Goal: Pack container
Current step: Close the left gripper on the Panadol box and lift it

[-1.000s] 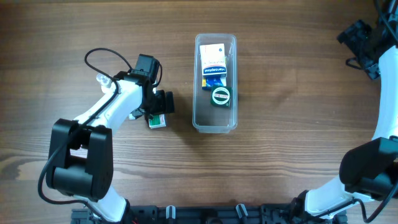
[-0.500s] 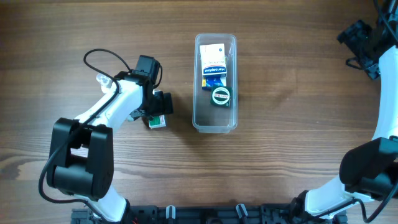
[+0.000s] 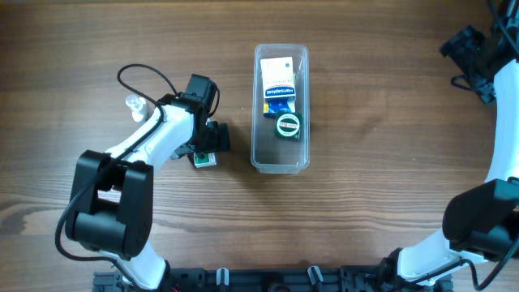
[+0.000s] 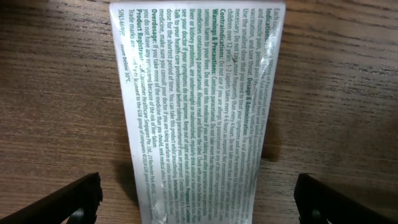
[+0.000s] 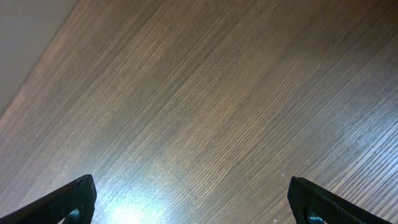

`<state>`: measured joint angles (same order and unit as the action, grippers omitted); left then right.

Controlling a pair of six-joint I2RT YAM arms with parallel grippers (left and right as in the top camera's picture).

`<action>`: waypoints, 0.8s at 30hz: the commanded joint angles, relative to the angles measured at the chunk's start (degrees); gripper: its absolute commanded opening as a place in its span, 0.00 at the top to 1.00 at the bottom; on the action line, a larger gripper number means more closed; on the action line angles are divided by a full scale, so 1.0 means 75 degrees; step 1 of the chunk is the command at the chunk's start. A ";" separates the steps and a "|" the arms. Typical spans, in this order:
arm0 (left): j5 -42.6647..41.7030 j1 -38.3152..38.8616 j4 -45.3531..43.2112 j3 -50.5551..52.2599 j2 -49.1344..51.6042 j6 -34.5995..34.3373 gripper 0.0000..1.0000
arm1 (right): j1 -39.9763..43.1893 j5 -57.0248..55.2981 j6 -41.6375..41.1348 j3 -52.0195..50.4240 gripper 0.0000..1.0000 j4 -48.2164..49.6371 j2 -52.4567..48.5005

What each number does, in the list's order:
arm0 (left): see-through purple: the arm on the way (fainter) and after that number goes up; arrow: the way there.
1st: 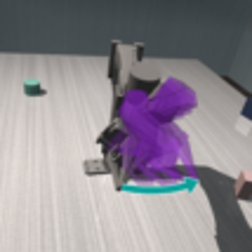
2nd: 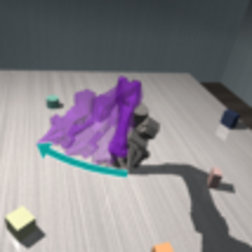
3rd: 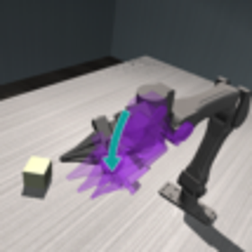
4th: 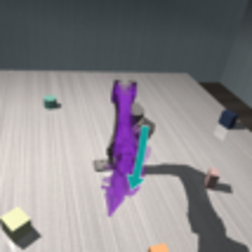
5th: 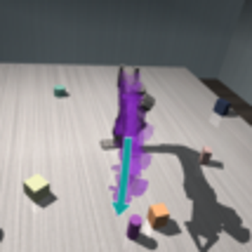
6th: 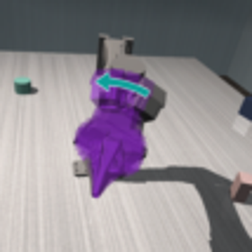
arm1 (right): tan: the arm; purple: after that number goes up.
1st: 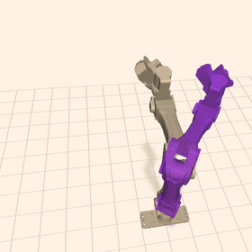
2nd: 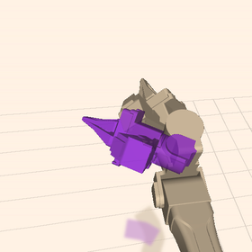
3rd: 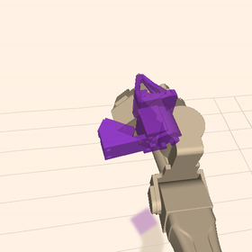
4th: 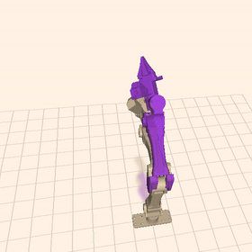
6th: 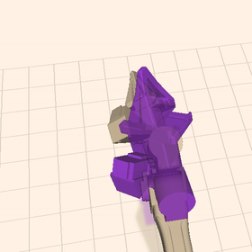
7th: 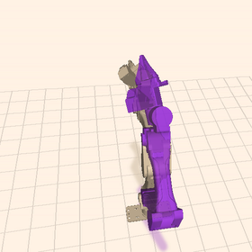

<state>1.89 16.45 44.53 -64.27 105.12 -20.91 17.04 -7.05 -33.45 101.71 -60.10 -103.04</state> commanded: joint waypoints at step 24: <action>0.0166 0.0015 -0.0082 -0.0076 0.0099 -0.0125 0.45 | -0.0012 0.0041 -0.0143 -0.0029 0.00 0.0012 -0.0050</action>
<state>2.33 16.45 44.03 -64.25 105.12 -21.74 17.04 -7.05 -33.63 101.71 -60.10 -103.04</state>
